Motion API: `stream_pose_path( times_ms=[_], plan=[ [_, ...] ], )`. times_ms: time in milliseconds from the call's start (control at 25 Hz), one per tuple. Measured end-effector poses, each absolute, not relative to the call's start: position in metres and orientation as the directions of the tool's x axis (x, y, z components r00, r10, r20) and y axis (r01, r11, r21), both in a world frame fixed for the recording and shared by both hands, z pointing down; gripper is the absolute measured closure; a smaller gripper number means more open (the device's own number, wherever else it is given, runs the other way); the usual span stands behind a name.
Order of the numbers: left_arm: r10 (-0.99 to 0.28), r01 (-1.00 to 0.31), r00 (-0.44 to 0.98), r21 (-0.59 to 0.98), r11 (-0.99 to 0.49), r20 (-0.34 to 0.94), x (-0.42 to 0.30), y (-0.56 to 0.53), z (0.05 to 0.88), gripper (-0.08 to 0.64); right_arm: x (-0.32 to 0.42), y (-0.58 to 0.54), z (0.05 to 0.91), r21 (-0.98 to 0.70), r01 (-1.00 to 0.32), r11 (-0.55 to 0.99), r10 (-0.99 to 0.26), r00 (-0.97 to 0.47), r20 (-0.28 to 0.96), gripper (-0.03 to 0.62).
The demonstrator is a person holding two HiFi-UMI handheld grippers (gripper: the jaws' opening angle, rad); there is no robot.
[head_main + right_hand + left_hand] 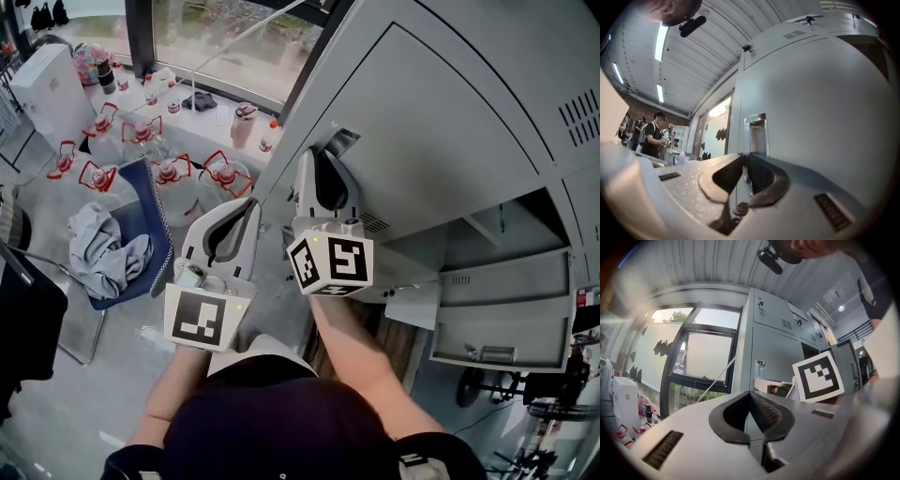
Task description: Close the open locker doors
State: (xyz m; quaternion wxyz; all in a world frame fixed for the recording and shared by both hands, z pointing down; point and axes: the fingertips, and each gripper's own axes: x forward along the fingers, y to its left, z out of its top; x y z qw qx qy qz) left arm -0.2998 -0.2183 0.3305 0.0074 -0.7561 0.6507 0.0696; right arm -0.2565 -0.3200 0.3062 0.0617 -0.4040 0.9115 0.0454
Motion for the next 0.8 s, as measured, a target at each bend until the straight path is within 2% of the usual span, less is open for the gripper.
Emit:
stream_pose_path(
  times_ms=[800],
  plan=[
    [-0.984, -0.987, 0.134, 0.076, -0.144, -0.119, -0.292, -0.2, 0.328, 0.557, -0.258, -0.322, 0.307, 0.032, -0.766, 0.642, -0.758, -0.641, -0.119, 0.555]
  ],
)
